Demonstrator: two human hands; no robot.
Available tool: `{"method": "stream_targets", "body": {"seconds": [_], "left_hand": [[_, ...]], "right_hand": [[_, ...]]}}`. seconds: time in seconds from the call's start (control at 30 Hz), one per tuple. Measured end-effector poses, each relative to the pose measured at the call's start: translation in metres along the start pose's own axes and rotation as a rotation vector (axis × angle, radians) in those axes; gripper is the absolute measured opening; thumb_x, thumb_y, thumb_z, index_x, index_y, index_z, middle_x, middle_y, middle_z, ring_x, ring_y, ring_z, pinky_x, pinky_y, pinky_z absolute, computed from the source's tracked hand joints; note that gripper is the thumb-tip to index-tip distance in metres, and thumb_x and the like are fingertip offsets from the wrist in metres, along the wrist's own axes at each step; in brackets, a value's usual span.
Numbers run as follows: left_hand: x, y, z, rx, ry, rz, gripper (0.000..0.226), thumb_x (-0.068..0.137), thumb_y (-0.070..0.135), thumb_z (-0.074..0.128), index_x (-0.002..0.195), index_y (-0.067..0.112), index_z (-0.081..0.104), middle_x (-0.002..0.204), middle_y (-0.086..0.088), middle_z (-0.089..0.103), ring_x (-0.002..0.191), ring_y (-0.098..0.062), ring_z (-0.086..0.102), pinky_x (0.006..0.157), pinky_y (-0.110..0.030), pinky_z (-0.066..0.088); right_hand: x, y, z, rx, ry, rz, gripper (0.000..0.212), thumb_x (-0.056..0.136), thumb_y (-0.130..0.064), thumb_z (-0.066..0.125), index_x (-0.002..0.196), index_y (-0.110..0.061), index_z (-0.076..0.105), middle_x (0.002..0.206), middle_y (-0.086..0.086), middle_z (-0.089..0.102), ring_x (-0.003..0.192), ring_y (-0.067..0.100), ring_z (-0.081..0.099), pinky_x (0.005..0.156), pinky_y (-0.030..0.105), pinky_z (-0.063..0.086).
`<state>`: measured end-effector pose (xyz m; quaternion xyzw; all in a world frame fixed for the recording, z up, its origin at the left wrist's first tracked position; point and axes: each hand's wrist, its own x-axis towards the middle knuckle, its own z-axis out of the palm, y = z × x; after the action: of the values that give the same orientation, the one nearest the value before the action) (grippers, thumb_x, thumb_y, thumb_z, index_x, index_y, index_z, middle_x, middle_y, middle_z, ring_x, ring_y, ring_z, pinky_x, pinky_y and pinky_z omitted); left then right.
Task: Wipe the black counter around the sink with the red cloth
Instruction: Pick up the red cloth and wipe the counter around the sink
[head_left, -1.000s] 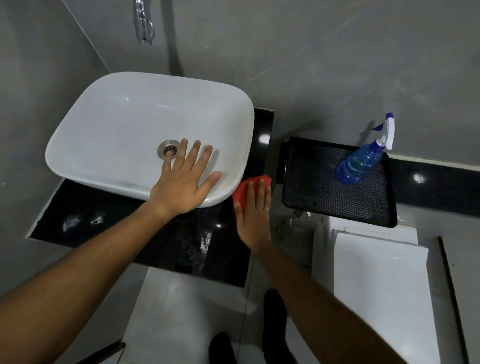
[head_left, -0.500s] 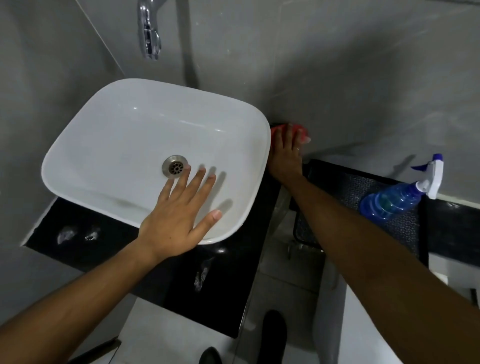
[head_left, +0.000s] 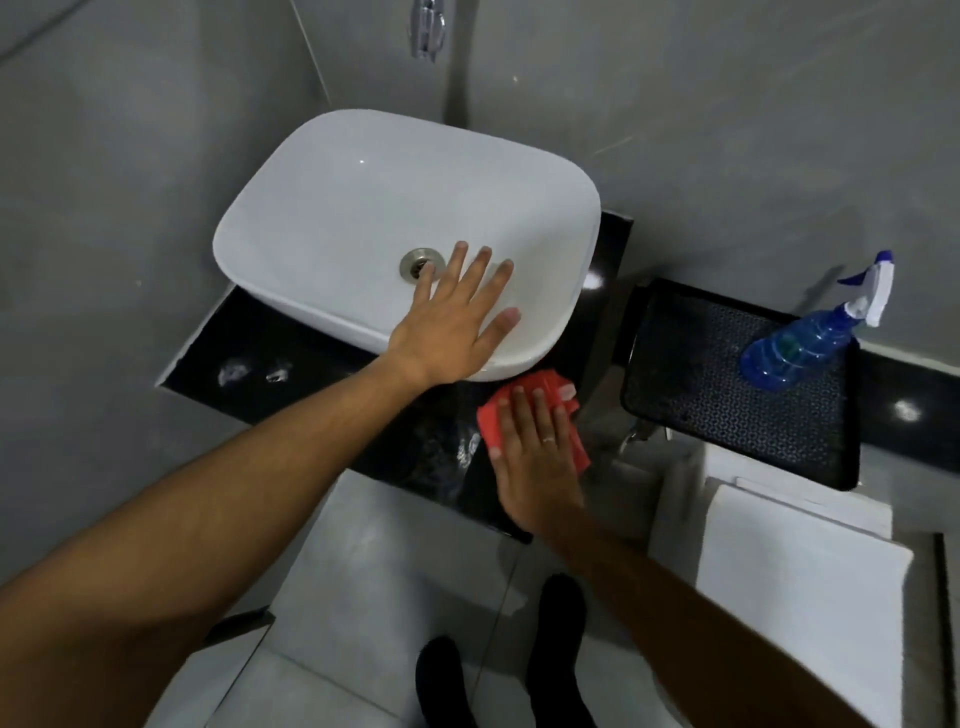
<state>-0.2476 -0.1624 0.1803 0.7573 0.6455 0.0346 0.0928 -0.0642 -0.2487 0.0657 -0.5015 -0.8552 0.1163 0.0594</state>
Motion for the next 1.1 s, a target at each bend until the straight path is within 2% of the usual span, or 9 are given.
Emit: {"method": "stream_targets", "body": {"seconds": [0.13, 0.23, 0.37, 0.47, 0.53, 0.67, 0.77, 0.93, 1.1], "left_hand": [[-0.006, -0.002, -0.005, -0.077, 0.071, 0.078, 0.073, 0.1, 0.057, 0.008, 0.16, 0.016, 0.013, 0.169, -0.009, 0.009, 0.156, -0.029, -0.005, 0.125, -0.054, 0.008], [-0.024, 0.0, -0.009, -0.376, 0.233, 0.097, 0.059, 0.105, 0.042, 0.028, 0.155, 0.012, 0.03, 0.164, -0.008, 0.029, 0.155, -0.022, 0.008, 0.123, -0.043, 0.014], [-0.079, 0.008, 0.007, -0.398, 0.642, -0.004, 0.024, 0.103, 0.025, 0.045, 0.114, 0.012, 0.061, 0.112, -0.006, 0.065, 0.107, -0.027, 0.058, 0.093, -0.047, 0.045], [-0.114, 0.039, 0.049, -0.281, 0.484, -0.106, 0.019, 0.097, 0.025, 0.048, 0.098, 0.013, 0.063, 0.095, -0.007, 0.061, 0.09, -0.032, 0.058, 0.079, -0.047, 0.046], [-0.121, 0.066, 0.083, -0.153, 0.283, -0.273, 0.032, 0.094, 0.033, 0.049, 0.116, 0.014, 0.061, 0.117, -0.009, 0.06, 0.114, -0.034, 0.055, 0.093, -0.049, 0.043], [-0.11, 0.096, 0.123, -0.098, 0.065, -0.436, 0.065, 0.098, 0.042, 0.039, 0.153, 0.007, 0.033, 0.161, -0.02, 0.028, 0.154, -0.037, 0.011, 0.123, -0.061, 0.006], [-0.1, 0.096, 0.136, 0.006, 0.062, -0.33, 0.065, 0.102, 0.045, 0.028, 0.157, 0.01, 0.026, 0.164, -0.021, 0.019, 0.155, -0.036, 0.002, 0.121, -0.062, -0.007], [-0.091, 0.06, 0.135, 0.095, 0.051, 0.13, 0.058, 0.105, 0.042, 0.028, 0.158, 0.018, 0.024, 0.166, -0.01, 0.022, 0.156, -0.026, 0.005, 0.124, -0.059, 0.007], [-0.095, 0.003, 0.127, 0.07, 0.117, 0.182, 0.054, 0.107, 0.04, 0.027, 0.157, 0.018, 0.031, 0.163, -0.006, 0.032, 0.155, -0.023, 0.015, 0.124, -0.055, 0.013]], "right_hand": [[-0.009, -0.08, 0.01, 0.083, 0.006, 0.226, 0.07, 0.098, -0.039, 0.036, 0.156, -0.004, 0.014, 0.162, 0.025, 0.018, 0.15, 0.044, 0.01, 0.122, 0.058, 0.008], [-0.002, -0.107, 0.005, 0.288, 0.036, 0.34, 0.066, 0.101, -0.032, 0.039, 0.156, -0.002, 0.017, 0.163, 0.025, 0.016, 0.151, 0.043, 0.009, 0.121, 0.056, 0.001], [-0.014, -0.065, -0.025, 0.602, 0.417, 0.352, 0.042, 0.095, -0.01, 0.051, 0.135, 0.001, 0.054, 0.136, 0.022, 0.059, 0.125, 0.04, 0.053, 0.109, 0.052, 0.039], [-0.006, -0.012, -0.053, 0.503, 0.559, 0.285, 0.032, 0.094, -0.008, 0.052, 0.124, -0.002, 0.06, 0.124, 0.018, 0.065, 0.112, 0.038, 0.056, 0.098, 0.049, 0.042], [0.02, 0.019, -0.073, 0.423, 0.603, 0.196, 0.027, 0.096, -0.01, 0.051, 0.121, -0.004, 0.06, 0.123, 0.017, 0.063, 0.114, 0.035, 0.051, 0.096, 0.047, 0.039], [0.075, 0.044, -0.11, 0.208, 0.644, -0.099, 0.023, 0.1, -0.019, 0.05, 0.119, -0.011, 0.058, 0.125, 0.011, 0.06, 0.12, 0.029, 0.047, 0.095, 0.045, 0.038], [0.101, 0.036, -0.121, 0.104, 0.571, -0.339, 0.025, 0.102, -0.024, 0.048, 0.117, -0.01, 0.061, 0.126, 0.012, 0.062, 0.125, 0.031, 0.05, 0.103, 0.046, 0.038], [0.115, 0.006, -0.133, 0.083, 0.348, -0.529, 0.035, 0.103, -0.031, 0.045, 0.117, -0.006, 0.064, 0.127, 0.013, 0.063, 0.129, 0.035, 0.05, 0.102, 0.051, 0.04], [0.127, -0.026, -0.129, 0.01, 0.169, -0.55, 0.048, 0.103, -0.039, 0.034, 0.133, -0.009, 0.056, 0.147, 0.015, 0.05, 0.141, 0.036, 0.038, 0.108, 0.051, 0.035]]}}
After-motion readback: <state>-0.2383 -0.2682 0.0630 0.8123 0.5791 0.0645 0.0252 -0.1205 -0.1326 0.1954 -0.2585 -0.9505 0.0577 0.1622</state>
